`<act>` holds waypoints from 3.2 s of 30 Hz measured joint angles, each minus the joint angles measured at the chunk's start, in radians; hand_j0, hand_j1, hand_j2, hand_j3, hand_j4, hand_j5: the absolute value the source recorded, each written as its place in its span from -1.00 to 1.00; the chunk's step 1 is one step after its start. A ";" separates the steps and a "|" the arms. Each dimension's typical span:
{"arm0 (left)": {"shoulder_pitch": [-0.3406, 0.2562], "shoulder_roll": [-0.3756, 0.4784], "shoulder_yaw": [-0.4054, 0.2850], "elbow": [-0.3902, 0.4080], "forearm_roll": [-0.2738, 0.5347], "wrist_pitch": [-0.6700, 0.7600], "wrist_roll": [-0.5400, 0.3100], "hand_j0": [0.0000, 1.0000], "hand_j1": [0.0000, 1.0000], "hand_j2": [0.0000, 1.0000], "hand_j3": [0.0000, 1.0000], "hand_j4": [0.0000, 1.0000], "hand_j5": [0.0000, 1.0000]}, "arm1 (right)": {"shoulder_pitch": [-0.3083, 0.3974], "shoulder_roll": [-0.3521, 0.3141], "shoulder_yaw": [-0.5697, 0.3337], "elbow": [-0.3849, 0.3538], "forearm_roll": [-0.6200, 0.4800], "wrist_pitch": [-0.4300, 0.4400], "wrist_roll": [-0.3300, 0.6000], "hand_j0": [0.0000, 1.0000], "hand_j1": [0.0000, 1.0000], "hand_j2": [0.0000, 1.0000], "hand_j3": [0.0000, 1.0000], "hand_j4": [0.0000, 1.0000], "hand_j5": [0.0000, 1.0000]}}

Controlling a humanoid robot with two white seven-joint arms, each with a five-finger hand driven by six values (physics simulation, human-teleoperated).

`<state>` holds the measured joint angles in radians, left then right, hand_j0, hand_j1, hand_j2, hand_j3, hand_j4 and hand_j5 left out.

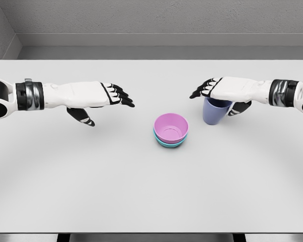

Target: Stacking bowl and cup with both arms

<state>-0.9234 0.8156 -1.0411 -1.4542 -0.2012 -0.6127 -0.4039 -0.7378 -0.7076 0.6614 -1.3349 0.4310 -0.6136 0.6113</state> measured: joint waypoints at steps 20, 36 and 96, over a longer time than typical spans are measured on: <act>0.002 0.000 0.000 0.000 0.000 0.000 0.000 1.00 1.00 1.00 1.00 1.00 1.00 | 0.000 0.007 0.008 0.003 0.026 0.001 0.000 0.54 0.54 0.54 0.54 0.54 0.54; 0.002 0.000 0.000 0.000 0.000 0.000 0.000 1.00 1.00 1.00 1.00 1.00 1.00 | -0.002 0.007 0.003 0.004 0.027 0.000 -0.001 0.03 0.03 0.03 0.03 0.03 0.03; 0.002 0.003 0.004 0.000 0.000 0.000 0.000 1.00 1.00 1.00 1.00 1.00 1.00 | -0.038 -0.041 0.058 -0.406 -0.011 -0.001 0.002 -0.10 -0.10 -0.10 -0.10 -0.10 -0.10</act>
<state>-0.9219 0.8187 -1.0370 -1.4542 -0.2014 -0.6127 -0.4039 -0.7762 -0.7486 0.7189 -1.7405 0.4200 -0.6145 0.6130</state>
